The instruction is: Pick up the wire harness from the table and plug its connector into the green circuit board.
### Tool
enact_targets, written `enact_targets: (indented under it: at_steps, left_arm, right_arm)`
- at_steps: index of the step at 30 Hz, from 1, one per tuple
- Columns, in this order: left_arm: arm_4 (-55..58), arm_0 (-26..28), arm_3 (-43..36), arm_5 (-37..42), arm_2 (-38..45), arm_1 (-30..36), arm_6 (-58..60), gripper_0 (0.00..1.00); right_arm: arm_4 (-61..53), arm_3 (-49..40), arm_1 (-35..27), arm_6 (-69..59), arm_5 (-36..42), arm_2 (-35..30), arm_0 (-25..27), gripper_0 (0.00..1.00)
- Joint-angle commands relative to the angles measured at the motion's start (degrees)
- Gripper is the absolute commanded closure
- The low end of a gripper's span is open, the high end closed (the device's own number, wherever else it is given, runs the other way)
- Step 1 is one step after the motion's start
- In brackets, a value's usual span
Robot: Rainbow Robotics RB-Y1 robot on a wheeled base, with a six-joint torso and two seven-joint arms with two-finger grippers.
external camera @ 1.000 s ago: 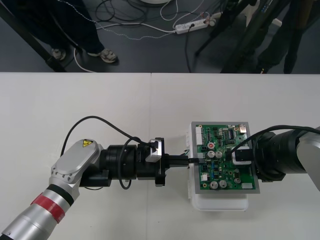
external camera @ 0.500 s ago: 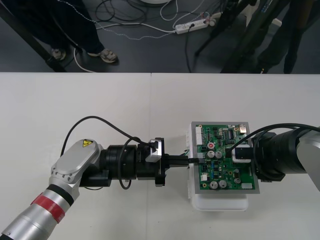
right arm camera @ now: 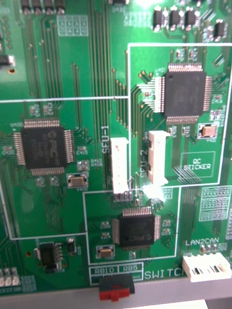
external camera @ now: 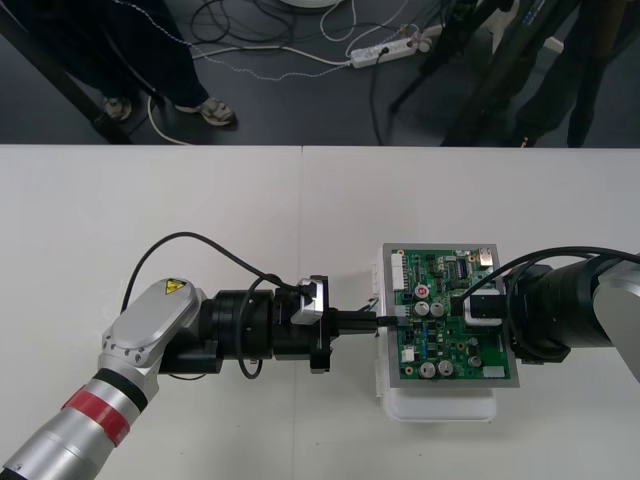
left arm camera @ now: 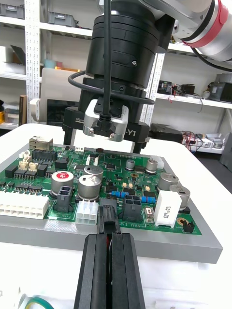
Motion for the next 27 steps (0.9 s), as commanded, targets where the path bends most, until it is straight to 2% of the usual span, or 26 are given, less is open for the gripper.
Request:
enact_targets:
  at_steps: [1, 27]
  left_arm:
    - [-0.21, -1.83, -0.60, 1.84, -1.44, 0.24, -2.67, 1.00]
    - [0.23, -1.83, -0.60, 1.84, -2.32, 1.21, -2.84, 1.00]
  right_arm:
    - [-0.64, -0.56, 0.72, -1.94, -0.13, 0.93, -0.37, 0.00]
    - [-0.90, -0.56, 0.72, -1.59, -0.13, 0.93, -0.37, 0.00]
